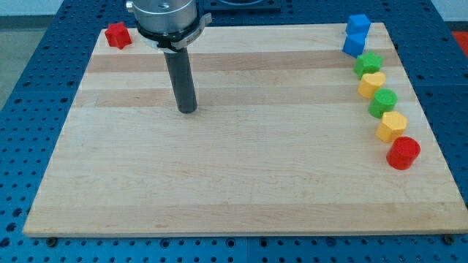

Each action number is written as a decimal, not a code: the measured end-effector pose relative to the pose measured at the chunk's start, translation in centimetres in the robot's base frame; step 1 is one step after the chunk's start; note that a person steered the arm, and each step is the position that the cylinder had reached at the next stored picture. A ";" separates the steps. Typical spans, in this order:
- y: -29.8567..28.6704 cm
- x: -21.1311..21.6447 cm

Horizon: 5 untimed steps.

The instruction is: Point at yellow hexagon

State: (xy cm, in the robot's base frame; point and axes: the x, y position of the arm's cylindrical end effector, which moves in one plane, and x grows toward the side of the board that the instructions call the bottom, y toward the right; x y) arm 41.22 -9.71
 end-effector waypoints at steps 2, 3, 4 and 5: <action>0.3 0.5; 1.6 2.2; 4.4 5.9; 10.2 11.1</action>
State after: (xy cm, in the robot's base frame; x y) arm 52.32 0.53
